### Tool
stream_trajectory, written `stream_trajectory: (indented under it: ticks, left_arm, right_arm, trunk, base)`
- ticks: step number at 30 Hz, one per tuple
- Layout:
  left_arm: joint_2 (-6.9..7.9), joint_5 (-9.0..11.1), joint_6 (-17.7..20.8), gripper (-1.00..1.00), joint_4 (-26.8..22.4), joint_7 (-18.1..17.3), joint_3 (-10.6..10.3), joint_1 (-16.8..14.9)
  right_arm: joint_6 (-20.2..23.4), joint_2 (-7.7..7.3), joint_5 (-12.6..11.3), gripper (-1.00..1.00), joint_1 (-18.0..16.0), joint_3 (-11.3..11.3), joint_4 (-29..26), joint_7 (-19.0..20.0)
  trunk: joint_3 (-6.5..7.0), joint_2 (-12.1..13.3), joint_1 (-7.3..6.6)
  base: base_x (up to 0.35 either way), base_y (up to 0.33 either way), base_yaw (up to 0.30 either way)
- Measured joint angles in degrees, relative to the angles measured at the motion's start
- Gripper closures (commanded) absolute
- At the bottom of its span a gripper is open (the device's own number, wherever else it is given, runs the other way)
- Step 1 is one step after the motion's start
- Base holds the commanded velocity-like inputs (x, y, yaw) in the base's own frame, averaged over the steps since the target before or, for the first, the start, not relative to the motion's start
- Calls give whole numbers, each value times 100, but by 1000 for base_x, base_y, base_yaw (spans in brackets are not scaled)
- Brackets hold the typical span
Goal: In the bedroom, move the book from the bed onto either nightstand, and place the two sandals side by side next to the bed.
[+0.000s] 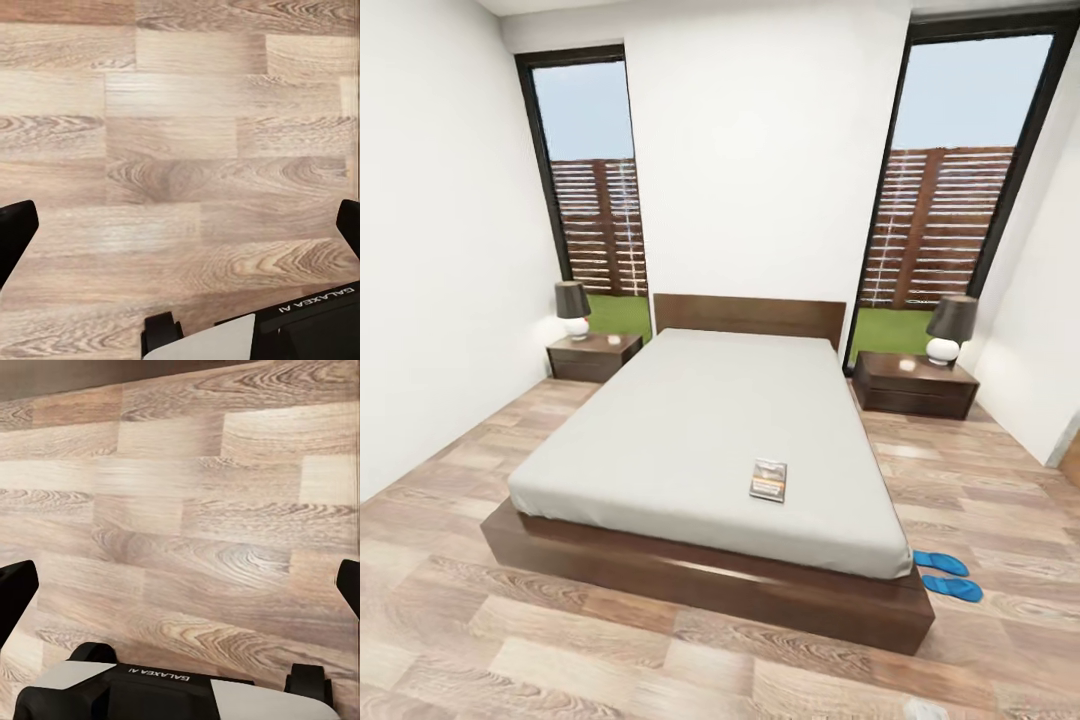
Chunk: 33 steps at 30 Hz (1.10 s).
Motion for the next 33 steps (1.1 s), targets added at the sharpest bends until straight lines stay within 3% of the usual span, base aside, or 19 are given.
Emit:
stream_trajectory:
  ticks: [16,20,33]
  left_arm:
    - [0,0,0,-100,0,0,-3,0]
    - [1,1,2,-100,-1,1,-3,1]
    - [1,1,-5,-100,-2,-2,-3,2]
  right_arm:
    - [0,0,16,-100,0,0,0,0]
    - [0,1,29,-100,-1,0,0,-8]
    - [0,1,40,-100,-1,0,0,-11]
  trunk:
    - [0,0,0]
    - [0,0,-1]
    - [0,0,0]
  base:
    - [10,20,-272]
    - [115,228,-63]
    - [3,5,-1]
